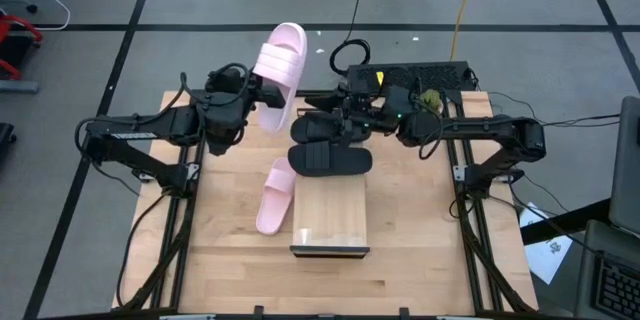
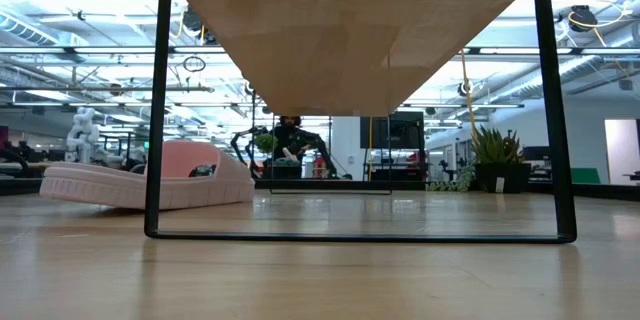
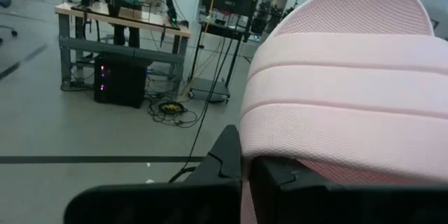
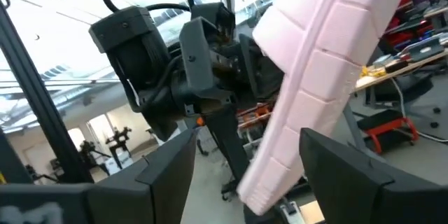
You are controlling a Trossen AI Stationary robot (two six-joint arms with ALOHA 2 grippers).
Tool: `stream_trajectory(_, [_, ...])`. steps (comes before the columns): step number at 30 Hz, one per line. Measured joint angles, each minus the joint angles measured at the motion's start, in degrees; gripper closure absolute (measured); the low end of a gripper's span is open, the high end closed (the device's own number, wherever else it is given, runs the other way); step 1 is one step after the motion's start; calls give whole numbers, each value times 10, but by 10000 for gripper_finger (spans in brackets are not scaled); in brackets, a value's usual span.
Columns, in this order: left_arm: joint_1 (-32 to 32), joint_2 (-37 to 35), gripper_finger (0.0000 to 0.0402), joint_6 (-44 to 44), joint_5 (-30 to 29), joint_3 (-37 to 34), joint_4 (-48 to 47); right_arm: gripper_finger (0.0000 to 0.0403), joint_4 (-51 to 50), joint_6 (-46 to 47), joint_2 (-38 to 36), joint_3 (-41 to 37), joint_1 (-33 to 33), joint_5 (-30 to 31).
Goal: Pick and place slides into the shelf
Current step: Put the left pink slide on the shelf
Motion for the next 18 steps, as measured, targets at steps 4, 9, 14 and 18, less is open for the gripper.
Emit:
stream_trajectory(4, [0, 0, 401, 0, 0, 0, 1, 156, -3, 1, 0, 0, -7, 2])
stream_trajectory(9, [0, 0, 401, 8, 0, 0, 10, 156, 13, 2, 0, 0, -15, 17])
stream_trajectory(14, [2, 0, 401, 15, 0, 0, 17, 156, 11, 16, 0, 0, -18, 16])
stream_trajectory(18, [7, 0, 401, 16, 0, 0, 22, 156, 13, 31, 0, 0, -13, 16])
